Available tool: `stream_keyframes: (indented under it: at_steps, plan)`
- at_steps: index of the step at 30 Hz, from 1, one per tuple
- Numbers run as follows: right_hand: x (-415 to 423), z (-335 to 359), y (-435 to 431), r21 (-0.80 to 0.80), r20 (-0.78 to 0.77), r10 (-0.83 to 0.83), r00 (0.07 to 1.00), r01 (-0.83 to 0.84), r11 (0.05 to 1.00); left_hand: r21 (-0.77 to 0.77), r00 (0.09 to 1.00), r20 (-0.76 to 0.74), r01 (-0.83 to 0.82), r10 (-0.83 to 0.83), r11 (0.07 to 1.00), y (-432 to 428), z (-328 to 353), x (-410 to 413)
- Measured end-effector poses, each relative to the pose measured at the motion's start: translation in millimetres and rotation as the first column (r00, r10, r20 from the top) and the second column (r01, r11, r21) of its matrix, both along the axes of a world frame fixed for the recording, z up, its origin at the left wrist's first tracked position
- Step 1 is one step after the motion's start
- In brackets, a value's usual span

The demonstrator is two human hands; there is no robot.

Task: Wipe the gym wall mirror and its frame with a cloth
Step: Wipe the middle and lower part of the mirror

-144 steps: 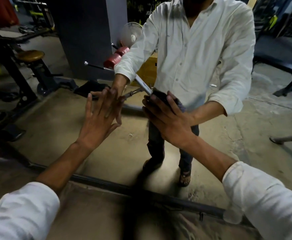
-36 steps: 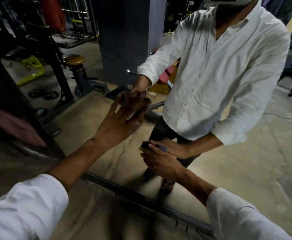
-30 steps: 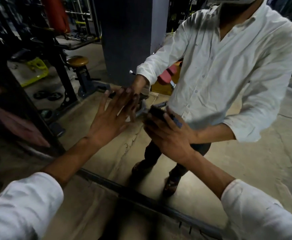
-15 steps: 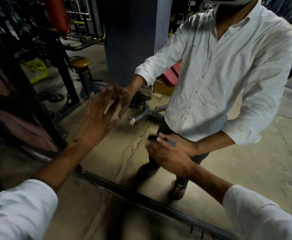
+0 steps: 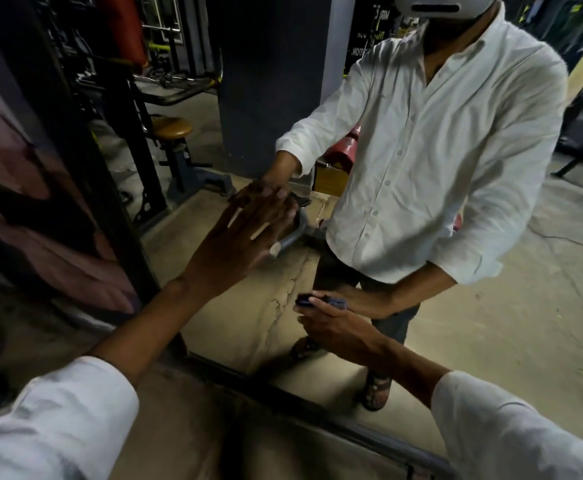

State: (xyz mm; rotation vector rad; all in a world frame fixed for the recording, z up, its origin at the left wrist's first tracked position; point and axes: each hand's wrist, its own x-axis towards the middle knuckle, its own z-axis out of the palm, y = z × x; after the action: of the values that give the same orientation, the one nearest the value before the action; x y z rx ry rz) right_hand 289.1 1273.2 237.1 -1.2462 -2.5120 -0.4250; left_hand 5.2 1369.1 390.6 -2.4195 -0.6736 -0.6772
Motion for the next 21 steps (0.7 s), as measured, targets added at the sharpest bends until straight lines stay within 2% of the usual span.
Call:
stream_keyframes:
  at_steps: [1, 2, 3, 4, 6, 9, 11, 12, 14, 16, 18, 19, 21]
  plan:
    - [-2.5, 6.9, 5.1, 0.142, 0.298, -0.047, 0.953, 0.005, 0.99, 0.018, 1.0, -0.011, -0.015, 0.015, 1.0, 3.6, -2.2, -8.2]
    - [-6.8, 18.9, 9.1, 0.215, 0.387, -0.084, 0.918, -0.001, 0.977, 0.019, 0.999, -0.043, -0.005, 0.006, 1.0, 6.5, -0.6, -13.3]
    - [-14.7, 33.0, 17.6, 0.214, 0.329, -0.122, 0.936, 0.051, 0.975, 0.03, 0.998, -0.053, -0.027, 0.029, 0.999, 9.1, -0.9, -15.3]
    - [-20.6, 59.4, 25.1, 0.226, 0.209, -0.137, 0.968, 0.089, 0.97, 0.022, 0.997, -0.065, -0.034, 0.036, 0.999, 9.8, -1.2, -15.6]
    - [-35.1, 102.8, 44.0, 0.352, 0.175, -0.118, 0.978, 0.05, 0.935, 0.037, 0.998, -0.058, -0.032, 0.034, 0.999, 12.4, -5.1, -12.0]
    - [-34.0, 129.2, 49.3, 0.421, 0.227, -0.118, 0.967, 0.012, 0.907, 0.081, 1.0, -0.024, -0.014, 0.016, 0.997, 18.3, -9.7, -12.1]
    - [-41.3, 97.4, 35.3, 0.469, 0.27, -0.144, 0.952, 0.001, 0.883, 0.105, 1.0, -0.002, 0.002, -0.002, 0.995, 21.7, -13.0, -13.9]
    - [-43.1, 76.3, 27.5, 0.437, 0.345, -0.161, 0.925, -0.007, 0.899, 0.113, 1.0, 0.014, -0.006, 0.005, 0.994, 23.4, -17.0, -16.8]
    - [-40.8, 39.8, 20.3, 0.277, 0.408, -0.096, 0.908, -0.023, 0.961, 0.068, 0.994, 0.074, -0.083, 0.078, 0.994, 29.4, -26.7, -28.5]
    - [-32.3, 25.4, 19.0, 0.139, 0.328, -0.032, 0.944, -0.015, 0.99, 0.065, 0.976, 0.137, -0.178, 0.168, 0.982, 35.9, -33.0, -44.3]
    - [-34.5, 15.9, 23.8, 0.068, 0.292, 0.007, 0.956, -0.028, 0.997, 0.08, 0.971, 0.159, -0.191, 0.177, 0.978, 42.5, -36.7, -57.7]
    - [-41.7, 22.3, 25.0, 0.081, 0.295, 0.006, 0.956, -0.031, 0.996, 0.077, 0.975, 0.157, -0.17, 0.156, 0.982, 45.0, -38.0, -61.2]
    - [-51.5, 54.0, 42.4, 0.242, 0.271, 0.032, 0.962, -0.1, 0.965, 0.062, 0.98, 0.147, -0.145, 0.134, 0.988, 46.9, -37.3, -61.9]
